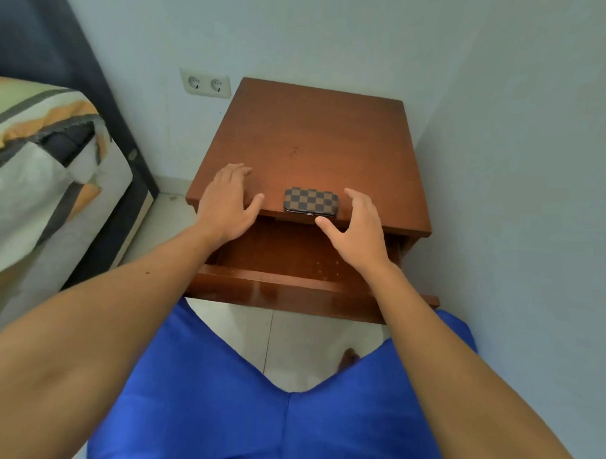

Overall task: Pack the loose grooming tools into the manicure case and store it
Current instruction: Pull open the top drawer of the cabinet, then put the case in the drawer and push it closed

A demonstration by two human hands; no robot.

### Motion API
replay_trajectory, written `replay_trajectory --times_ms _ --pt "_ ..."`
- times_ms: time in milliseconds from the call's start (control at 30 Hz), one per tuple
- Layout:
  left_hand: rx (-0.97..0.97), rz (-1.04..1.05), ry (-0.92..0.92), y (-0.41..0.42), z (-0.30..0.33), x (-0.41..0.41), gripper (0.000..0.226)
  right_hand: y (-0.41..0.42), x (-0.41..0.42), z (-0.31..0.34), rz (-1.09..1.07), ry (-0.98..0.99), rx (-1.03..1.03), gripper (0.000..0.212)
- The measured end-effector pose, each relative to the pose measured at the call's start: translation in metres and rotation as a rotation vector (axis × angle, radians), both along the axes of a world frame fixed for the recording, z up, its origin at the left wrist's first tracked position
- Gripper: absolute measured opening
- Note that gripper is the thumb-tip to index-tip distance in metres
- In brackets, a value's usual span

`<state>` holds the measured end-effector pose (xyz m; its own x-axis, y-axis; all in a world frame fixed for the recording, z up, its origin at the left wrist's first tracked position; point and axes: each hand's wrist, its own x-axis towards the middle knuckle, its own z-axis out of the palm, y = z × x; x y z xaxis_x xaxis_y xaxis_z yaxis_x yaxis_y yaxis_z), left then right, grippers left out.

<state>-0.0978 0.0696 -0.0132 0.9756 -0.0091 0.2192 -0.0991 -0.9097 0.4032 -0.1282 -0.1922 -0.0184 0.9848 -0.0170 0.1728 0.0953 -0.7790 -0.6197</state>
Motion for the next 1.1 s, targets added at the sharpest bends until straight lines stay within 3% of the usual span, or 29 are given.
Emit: replay_trajectory --times_ms 200,300,433,767,933,1100 --pt "0.138 -0.136 0.104 -0.012 -0.005 0.062 0.067 0.007 0.047 0.003 0.265 0.100 -0.203 0.081" --pt "0.254 -0.206 0.163 -0.012 -0.010 0.085 0.075 0.004 0.058 0.007 0.303 0.133 -0.280 0.082" --pt "0.269 -0.231 0.171 -0.008 -0.018 0.092 0.079 -0.003 0.063 0.018 0.358 0.196 -0.371 0.088" --pt "0.295 -0.229 0.179 -0.008 -0.017 0.089 0.082 -0.003 0.003 0.014 0.624 0.232 -0.302 0.084" --pt "0.300 -0.232 0.173 -0.009 -0.015 0.089 0.080 0.010 0.022 -0.016 0.646 0.407 -0.267 0.081" --pt "0.306 -0.238 0.169 -0.008 -0.016 0.089 0.080 0.018 0.052 -0.051 0.648 0.473 -0.400 0.086"
